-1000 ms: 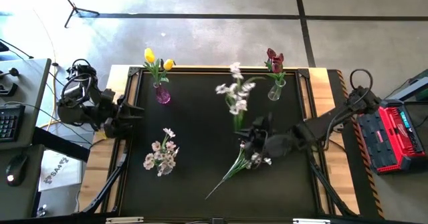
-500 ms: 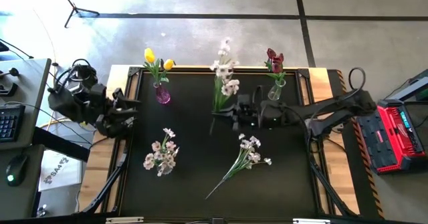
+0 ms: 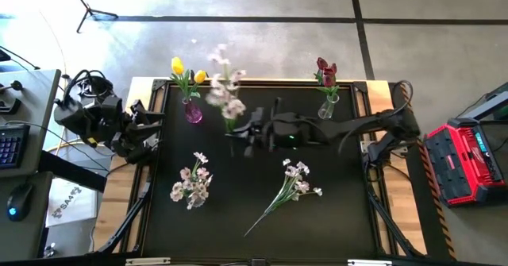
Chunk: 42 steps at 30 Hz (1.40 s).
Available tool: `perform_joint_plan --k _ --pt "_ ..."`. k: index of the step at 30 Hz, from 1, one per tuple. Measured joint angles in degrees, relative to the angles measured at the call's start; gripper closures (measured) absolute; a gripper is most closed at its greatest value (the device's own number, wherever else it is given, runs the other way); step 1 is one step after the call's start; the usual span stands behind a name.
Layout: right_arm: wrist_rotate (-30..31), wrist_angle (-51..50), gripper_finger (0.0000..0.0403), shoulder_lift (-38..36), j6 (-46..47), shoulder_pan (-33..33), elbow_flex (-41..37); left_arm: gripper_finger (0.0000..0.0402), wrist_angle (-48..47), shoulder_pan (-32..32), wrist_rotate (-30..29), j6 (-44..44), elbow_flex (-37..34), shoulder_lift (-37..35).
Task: Sort flowers into vase by color
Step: Put the right white flower into the bottom transparent vase
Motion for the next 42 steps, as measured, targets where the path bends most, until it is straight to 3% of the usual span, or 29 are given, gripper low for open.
perform_joint_plan --k 7,15,21,32,42 --pt "-4.65 -8.92 0.0403 7.39 -3.63 -1.78 15.07 0.0187 0.69 2.42 1.70 0.56 0.02 2.97" --pt "-12.93 -8.35 0.0403 11.93 -4.92 -4.27 22.16 0.0187 5.96 7.09 8.05 1.38 0.02 6.09" --pt "-18.63 -6.06 0.0403 13.89 -4.94 -4.84 22.94 0.0186 9.74 12.34 14.15 0.84 0.02 8.86" --pt "-20.57 -6.03 0.0403 13.74 -5.98 -4.30 22.94 0.0143 12.71 21.67 26.75 -0.74 0.07 10.60" --pt "-21.76 -6.15 0.0403 13.74 -7.94 -4.34 22.92 0.0140 11.95 31.95 37.66 -4.02 0.07 13.40"
